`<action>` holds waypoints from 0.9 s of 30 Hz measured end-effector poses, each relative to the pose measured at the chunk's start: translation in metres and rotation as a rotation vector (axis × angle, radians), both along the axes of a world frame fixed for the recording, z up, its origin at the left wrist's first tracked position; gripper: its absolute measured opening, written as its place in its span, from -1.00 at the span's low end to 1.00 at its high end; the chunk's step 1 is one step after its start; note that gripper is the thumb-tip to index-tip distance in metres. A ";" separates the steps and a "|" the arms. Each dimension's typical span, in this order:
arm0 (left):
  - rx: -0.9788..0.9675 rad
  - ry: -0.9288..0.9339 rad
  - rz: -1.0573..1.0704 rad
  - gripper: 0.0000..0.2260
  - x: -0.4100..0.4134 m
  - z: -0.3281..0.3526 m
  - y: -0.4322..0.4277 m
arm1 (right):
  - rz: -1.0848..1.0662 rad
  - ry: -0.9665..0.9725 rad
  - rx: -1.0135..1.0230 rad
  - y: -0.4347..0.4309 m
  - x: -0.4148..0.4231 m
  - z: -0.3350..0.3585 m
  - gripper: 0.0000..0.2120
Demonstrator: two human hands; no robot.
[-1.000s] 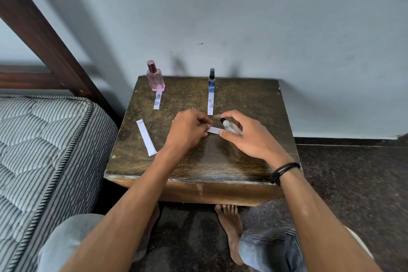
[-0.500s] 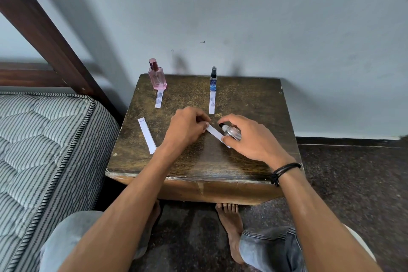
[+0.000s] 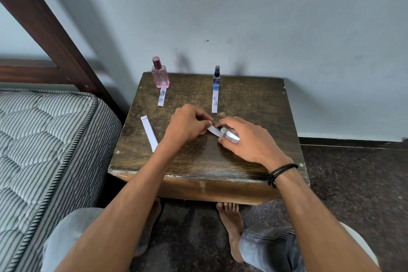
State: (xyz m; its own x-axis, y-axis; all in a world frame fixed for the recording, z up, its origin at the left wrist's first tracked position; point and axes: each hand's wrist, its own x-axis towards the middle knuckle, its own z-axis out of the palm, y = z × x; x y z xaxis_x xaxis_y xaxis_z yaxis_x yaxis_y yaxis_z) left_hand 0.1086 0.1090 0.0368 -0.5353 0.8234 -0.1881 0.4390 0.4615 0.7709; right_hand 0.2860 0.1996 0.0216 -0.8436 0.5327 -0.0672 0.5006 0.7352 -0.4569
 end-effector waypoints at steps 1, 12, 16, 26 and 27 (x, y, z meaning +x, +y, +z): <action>0.003 -0.014 0.006 -0.93 0.000 0.000 0.000 | 0.001 0.003 0.000 0.000 0.000 -0.001 -0.65; 0.042 -0.061 0.045 -0.92 -0.002 -0.007 0.002 | 0.000 0.015 0.040 -0.001 -0.003 -0.005 -0.68; 0.048 -0.068 0.046 -0.92 -0.002 -0.008 0.003 | -0.004 0.017 0.054 -0.002 -0.003 -0.006 -0.69; 0.056 -0.090 0.057 -0.93 -0.003 -0.010 0.003 | -0.024 0.015 0.070 -0.004 -0.006 -0.005 -0.67; 0.056 -0.089 0.058 -0.93 -0.003 -0.010 0.003 | -0.024 0.014 0.071 -0.004 -0.006 -0.005 -0.67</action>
State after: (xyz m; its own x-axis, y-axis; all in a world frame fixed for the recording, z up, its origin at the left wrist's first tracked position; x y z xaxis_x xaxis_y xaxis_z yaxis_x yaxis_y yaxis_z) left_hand 0.1056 0.1120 0.0270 -0.5652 0.8024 -0.1914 0.3415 0.4388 0.8312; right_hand 0.2802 0.1951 0.0164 -0.8311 0.5559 -0.0170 0.5127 0.7538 -0.4110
